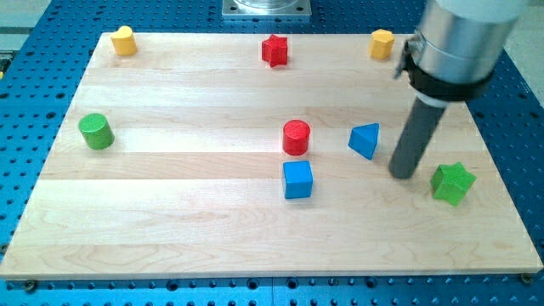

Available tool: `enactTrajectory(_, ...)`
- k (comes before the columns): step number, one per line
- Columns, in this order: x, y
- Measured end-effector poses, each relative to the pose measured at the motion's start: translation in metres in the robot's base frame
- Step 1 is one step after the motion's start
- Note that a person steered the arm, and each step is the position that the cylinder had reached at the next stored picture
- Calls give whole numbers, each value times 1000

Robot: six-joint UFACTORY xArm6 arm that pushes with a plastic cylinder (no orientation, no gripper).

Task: Move the triangle parallel to the hexagon

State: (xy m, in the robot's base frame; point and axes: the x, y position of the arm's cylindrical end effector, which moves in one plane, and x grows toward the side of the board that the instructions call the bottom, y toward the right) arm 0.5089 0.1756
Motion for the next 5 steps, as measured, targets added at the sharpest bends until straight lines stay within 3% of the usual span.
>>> enactTrajectory(1, 17, -29)
enactTrajectory(4, -36, -51)
enactTrajectory(5, -64, -12)
